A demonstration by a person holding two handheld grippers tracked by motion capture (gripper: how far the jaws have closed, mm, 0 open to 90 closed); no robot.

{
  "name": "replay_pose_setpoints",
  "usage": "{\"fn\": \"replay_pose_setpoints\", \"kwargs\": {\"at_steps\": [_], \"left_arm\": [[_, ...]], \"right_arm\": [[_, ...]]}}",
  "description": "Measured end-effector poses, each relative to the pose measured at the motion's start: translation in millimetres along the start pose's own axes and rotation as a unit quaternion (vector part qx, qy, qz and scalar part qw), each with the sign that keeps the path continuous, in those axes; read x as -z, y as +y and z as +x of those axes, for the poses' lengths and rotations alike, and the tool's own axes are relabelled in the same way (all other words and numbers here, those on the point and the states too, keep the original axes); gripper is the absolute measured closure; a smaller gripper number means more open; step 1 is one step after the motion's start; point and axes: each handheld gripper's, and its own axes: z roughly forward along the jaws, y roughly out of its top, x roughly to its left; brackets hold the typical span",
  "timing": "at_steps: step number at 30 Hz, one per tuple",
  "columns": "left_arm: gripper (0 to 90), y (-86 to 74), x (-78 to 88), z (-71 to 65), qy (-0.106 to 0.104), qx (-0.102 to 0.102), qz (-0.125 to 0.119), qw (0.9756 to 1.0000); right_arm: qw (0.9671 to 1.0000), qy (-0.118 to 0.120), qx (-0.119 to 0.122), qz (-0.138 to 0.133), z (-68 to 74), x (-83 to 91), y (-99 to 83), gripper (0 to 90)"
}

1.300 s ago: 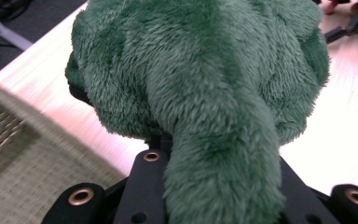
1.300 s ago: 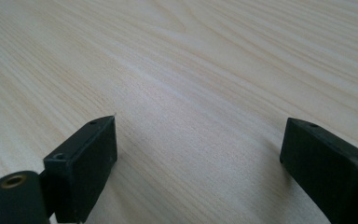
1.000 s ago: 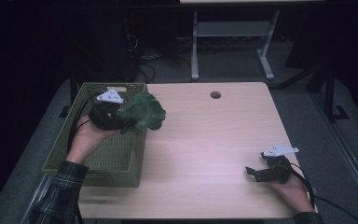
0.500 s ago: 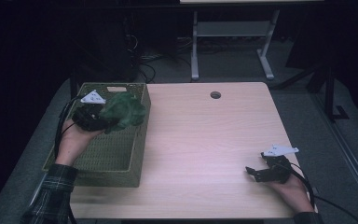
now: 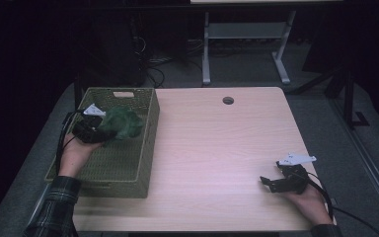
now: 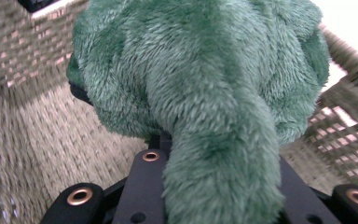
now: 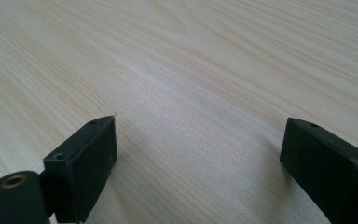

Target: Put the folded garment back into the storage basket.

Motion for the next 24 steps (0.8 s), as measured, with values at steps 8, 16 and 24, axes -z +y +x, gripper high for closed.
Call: {"fn": "replay_pose_setpoints", "kwargs": {"at_steps": [8, 16, 24], "left_arm": [[74.5, -14.7, -17.7, 9.4, -0.008, 0.022, 0.019, 0.9996], [72.9, -22.6, -34.3, 9.2, -0.018, 0.022, 0.055, 0.9981], [67.9, -23.5, -39.2, 7.3, -0.027, 0.015, 0.070, 0.9971]], "right_arm": [[1.0000, 0.000, 0.000, 0.000, 0.0, 0.0, 0.0, 10.4], [1.0000, 0.000, 0.000, 0.000, 0.1, 0.0, 0.0, 10.4], [1.0000, 0.000, 0.000, 0.000, 0.1, 0.0, 0.0, 10.5]]}}
